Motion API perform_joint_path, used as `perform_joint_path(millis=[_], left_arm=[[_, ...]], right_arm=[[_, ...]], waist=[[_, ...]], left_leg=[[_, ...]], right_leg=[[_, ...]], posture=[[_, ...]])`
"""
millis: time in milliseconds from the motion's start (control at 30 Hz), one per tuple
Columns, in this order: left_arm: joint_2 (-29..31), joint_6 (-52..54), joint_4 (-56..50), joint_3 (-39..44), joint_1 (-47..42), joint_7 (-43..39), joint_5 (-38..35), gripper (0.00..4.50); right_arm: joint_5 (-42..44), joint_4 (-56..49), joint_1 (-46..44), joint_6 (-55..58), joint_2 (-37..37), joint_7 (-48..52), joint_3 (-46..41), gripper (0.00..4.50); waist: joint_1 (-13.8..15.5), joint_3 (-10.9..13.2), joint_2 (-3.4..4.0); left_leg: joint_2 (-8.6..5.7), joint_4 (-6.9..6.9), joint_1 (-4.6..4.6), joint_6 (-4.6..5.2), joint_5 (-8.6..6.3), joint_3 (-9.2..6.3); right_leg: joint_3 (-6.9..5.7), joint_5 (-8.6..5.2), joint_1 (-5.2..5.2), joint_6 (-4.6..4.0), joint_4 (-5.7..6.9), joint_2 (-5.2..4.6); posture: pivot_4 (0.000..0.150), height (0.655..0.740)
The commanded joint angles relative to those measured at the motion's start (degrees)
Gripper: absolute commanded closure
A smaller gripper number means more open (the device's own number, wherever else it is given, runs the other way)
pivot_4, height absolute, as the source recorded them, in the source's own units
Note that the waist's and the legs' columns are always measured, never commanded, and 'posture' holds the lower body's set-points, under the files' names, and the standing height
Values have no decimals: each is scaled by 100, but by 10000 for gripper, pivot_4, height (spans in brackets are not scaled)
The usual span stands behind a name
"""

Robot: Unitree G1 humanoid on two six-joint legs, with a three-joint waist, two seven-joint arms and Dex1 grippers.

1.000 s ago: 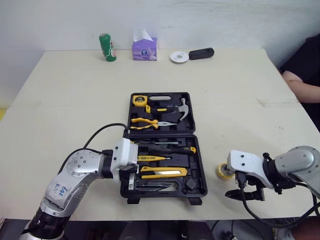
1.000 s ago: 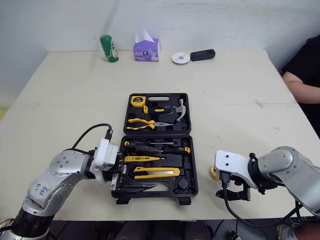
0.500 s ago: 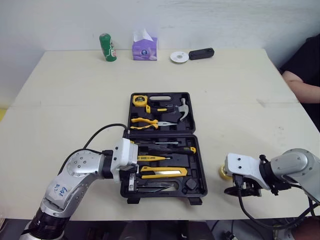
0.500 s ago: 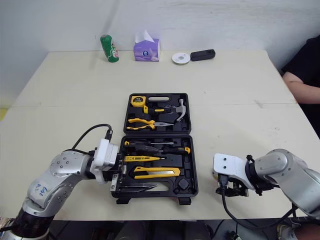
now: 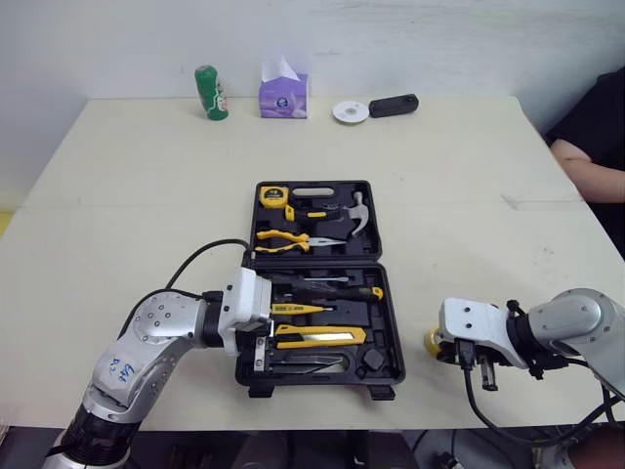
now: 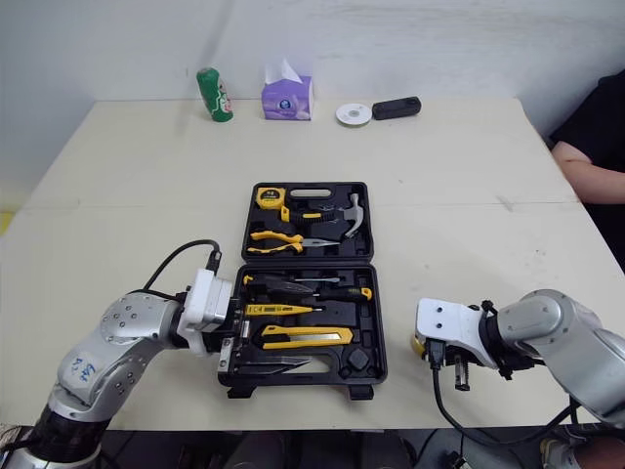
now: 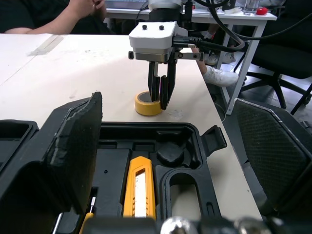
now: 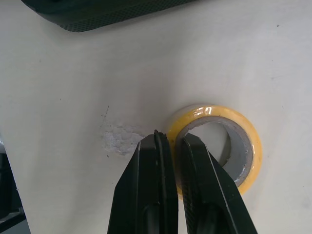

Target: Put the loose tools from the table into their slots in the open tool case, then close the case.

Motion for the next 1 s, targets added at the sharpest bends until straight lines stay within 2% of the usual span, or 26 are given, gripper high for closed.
perform_joint_path(millis=[33,200,300,433,567,733,1000], left_arm=[[-4,247,-67,107,-72,41,-281,0],[-3,335,-69,347,-254,43,-501,0],[222,111,-66,367,-179,-315,-329,0],[478,-265,128,333,41,-697,0,0],[448,-376,187,328,213,-667,108,0],[463,-377,80,323,451,-562,215,0],[523,-312,-71,416,710,-460,248,0]], right_arm=[[177,38,60,-390,-56,364,-342,44747],[194,301,2,-1084,-100,744,-764,44747],[436,228,-526,-1259,-7,1142,-736,44747],[823,-104,-1379,-886,290,1500,-279,44747],[635,-188,-2098,-729,826,1603,480,44747],[652,-322,-2313,-439,1129,1703,1057,44747],[-52,-129,-2668,-407,1477,1538,1777,44747]], waist=[[-1,0,0],[-4,1,-2],[-20,2,1],[-56,4,2],[-35,9,-6],[4,9,-7],[-18,9,-7]], left_leg=[[0,0,0,0,0,0],[0,1,-2,0,0,0],[0,2,-1,0,0,0],[6,-11,0,-3,2,1],[6,-9,-3,-4,2,0],[-2,-3,-16,1,-1,-7],[-1,3,-18,0,-1,-6]], right_leg=[[0,0,0,0,0,0],[0,0,-2,0,1,1],[0,0,-2,0,5,1],[0,-1,-9,-2,2,6],[1,-2,-9,-3,-1,6],[-4,-1,-11,-2,-6,-3],[-2,-1,-20,-2,3,-1]], posture=[[1500,7400],[1500,7400],[1500,7400],[1500,7400],[1500,7400],[1500,7400],[1500,7400]])
